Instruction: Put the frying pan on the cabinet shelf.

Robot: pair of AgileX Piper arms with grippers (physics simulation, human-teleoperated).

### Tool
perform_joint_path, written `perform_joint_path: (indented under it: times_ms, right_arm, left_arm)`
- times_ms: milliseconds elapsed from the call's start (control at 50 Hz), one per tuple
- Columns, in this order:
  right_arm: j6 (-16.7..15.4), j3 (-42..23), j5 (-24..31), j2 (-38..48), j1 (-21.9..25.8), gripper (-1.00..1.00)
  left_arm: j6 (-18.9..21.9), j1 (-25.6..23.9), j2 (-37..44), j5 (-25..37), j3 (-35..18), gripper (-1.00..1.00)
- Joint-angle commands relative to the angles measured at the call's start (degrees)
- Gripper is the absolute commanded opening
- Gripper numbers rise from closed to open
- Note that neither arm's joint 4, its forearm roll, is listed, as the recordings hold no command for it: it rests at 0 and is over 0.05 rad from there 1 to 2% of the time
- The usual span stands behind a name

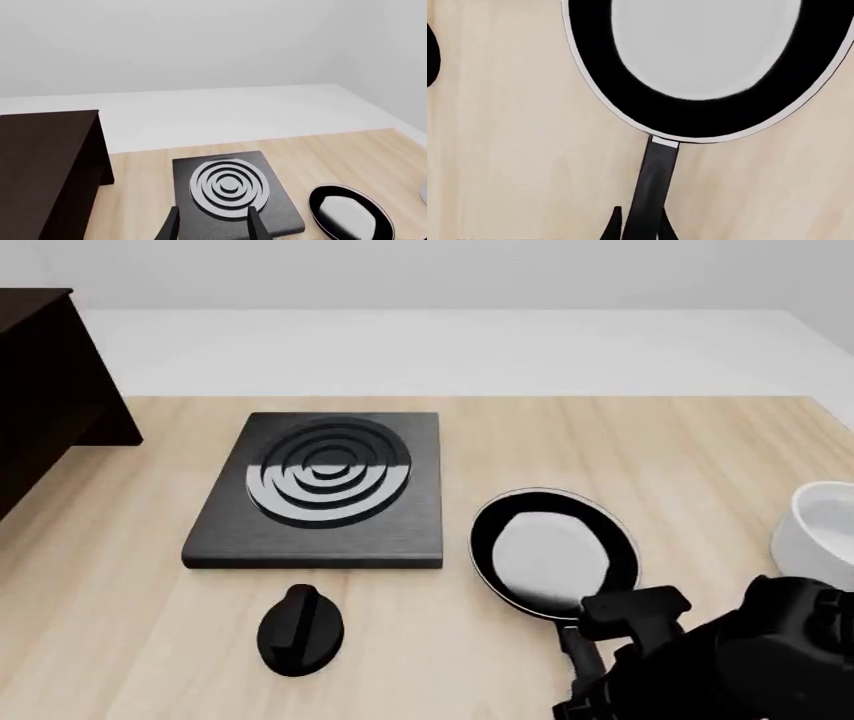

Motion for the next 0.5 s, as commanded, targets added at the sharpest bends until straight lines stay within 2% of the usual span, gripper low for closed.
perform_joint_path:
  times_ms: [20,80,120,140,200,280,360,480,500]
  right_arm:
    - [-1.48,-0.83,0.58,-0.31,-2.27,-1.0]
    - [-0.81,-0.37,0.64,-0.72,-1.37,-1.0]
    - [-2.52,-1.12,1.14,-0.63,-3.02,-1.0]
    - [-2.32,-1.16,1.22,-0.9,-2.85,-1.0]
    - [-5.38,-3.71,2.87,-3.74,-7.8,-1.0]
    - [-5.51,0.58,1.76,-5.97,-8.22,-1.0]
    - [-5.96,1.82,2.82,-8.42,-9.29,-1.0]
    - [-12.34,-3.76,6.95,-11.97,-16.99,-1.0]
    - [-12.45,-3.93,7.21,-12.19,-17.11,-1.0]
  left_arm:
    - [0.11,-0.07,-0.07,-0.06,0.28,1.0]
    - [0.09,-0.04,-0.07,0.0,0.18,1.0]
    - [0.22,-0.11,-0.23,-0.01,0.4,1.0]
    - [0.2,-0.14,-0.25,0.06,0.41,1.0]
    - [0.17,-0.15,-0.18,0.08,0.3,1.0]
    - [0.2,-0.15,-0.14,-0.16,0.53,1.0]
    - [0.3,-0.49,-0.31,0.1,0.53,1.0]
    - [0.46,-0.86,-0.41,0.2,0.52,1.0]
    - [0.49,-0.91,-0.43,0.23,0.52,1.0]
